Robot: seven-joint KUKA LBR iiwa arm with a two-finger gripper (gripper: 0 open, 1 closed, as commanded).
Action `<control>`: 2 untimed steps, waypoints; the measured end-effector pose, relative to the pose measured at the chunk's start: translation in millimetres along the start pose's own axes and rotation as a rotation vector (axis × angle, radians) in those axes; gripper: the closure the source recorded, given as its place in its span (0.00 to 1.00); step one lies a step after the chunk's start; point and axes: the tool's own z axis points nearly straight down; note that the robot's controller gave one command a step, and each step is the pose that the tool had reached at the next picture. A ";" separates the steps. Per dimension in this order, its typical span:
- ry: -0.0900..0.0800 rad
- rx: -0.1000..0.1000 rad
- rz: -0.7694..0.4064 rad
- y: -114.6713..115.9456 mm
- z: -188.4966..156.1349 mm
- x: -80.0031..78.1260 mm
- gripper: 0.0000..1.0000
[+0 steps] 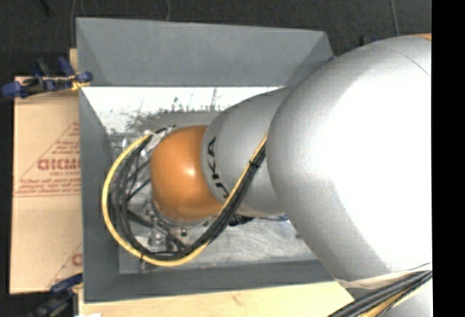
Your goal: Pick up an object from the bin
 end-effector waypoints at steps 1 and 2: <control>0.001 0.000 0.002 -0.2 0.3 0.6 1.00; -0.001 0.000 0.258 -2.9 0.1 -0.7 1.00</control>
Offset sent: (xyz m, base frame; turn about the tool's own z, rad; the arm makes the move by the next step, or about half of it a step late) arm 0.0000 0.0000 0.0000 0.0000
